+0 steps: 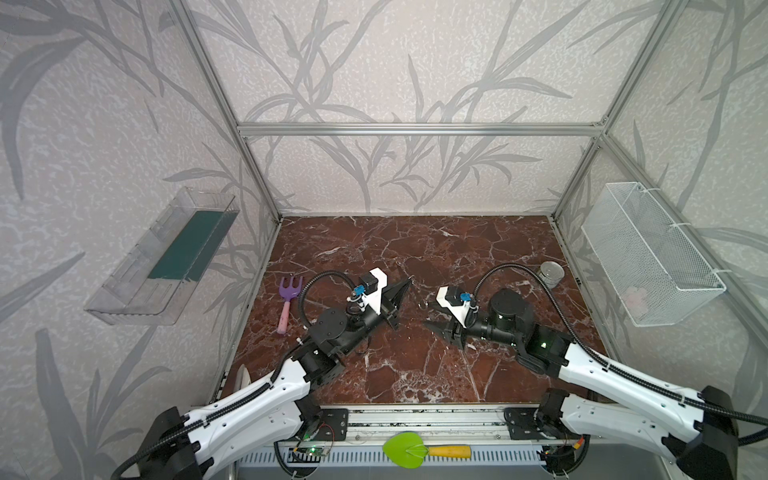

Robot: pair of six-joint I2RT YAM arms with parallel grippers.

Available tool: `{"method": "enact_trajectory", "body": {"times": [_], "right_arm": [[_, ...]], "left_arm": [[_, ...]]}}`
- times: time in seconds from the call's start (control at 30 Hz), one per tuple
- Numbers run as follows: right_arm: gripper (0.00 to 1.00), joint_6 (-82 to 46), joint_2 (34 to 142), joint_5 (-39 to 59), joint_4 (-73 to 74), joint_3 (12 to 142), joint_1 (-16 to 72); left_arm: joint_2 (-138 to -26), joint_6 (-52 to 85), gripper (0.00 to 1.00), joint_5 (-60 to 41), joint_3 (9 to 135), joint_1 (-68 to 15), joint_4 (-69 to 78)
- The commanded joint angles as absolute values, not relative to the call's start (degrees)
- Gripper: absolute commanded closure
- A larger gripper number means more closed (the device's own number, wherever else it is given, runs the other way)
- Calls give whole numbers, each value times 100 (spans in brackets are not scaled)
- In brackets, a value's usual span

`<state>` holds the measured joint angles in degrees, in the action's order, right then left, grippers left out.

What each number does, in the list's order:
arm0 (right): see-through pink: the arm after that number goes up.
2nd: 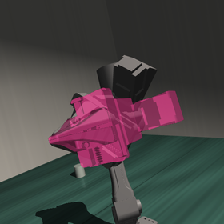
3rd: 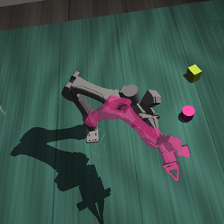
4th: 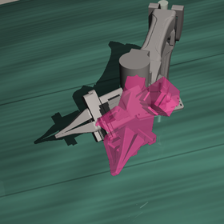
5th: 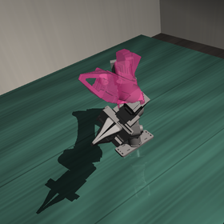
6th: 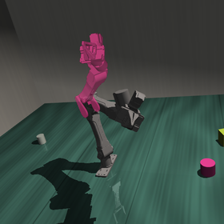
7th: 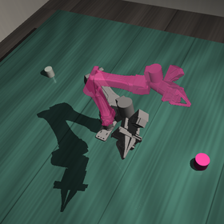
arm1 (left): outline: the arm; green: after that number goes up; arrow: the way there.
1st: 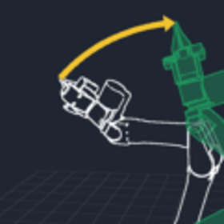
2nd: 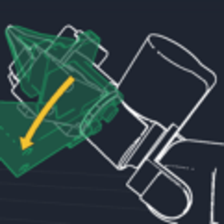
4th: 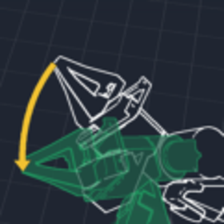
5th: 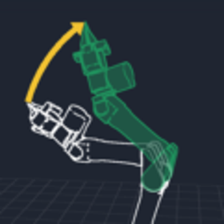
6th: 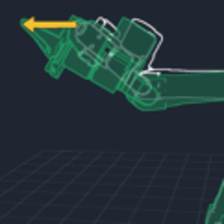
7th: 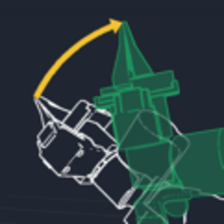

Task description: Put the keys on the keyring

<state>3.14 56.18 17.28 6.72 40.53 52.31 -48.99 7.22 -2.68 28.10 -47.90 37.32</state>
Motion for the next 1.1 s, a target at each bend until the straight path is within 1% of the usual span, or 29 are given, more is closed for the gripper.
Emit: {"method": "enact_trajectory", "body": {"times": [0.0,0.1,0.17,0.2,0.27,0.4,0.5,0.7,0.73,0.83,0.9,0.93,1.03,1.07], "right_arm": [[51,218,5723,1738,958,4171,5293],[50,121,5858,1343,995,4242,5317],[52,15,5938,1091,1123,4263,5325],[55,-21,5969,1022,1190,4267,5326],[64,-83,6035,903,1282,4301,5325],[73,-183,6097,853,1423,4332,5324],[83,-245,6126,784,1415,4377,5322],[98,-440,6127,769,1280,4436,5326],[100,-506,6113,767,1227,4460,5326],[100,-813,6060,691,1047,4521,5317],[100,-1057,6039,641,808,4621,5314],[100,-1219,6034,571,642,4681,5310],[100,-1699,6029,372,208,4831,5269],[100,-1854,6027,362,126,4850,5237]], "left_arm": [[-4873,711,100,-140,2781,-4798,4100],[-4921,737,100,-167,2781,-4790,4162],[-4978,751,100,-207,2786,-4791,4187],[-4992,768,100,-226,2786,-4791,4199],[-5031,782,100,-246,2786,-4794,4233],[-5085,800,100,-260,2791,-4790,4244],[-5089,799,100,-263,2780,-4793,4239],[-5106,785,100,-215,2759,-4790,4223],[-5113,773,100,-211,2773,-4795,4179],[-5137,702,100,-164,2812,-4790,4061],[-5106,720,100,91,2814,-4790,3975],[-5068,672,96,254,2788,-4791,3937],[-4844,345,80,561,2833,-4781,3466],[-4762,209,77,637,2884,-4781,3246]]}}
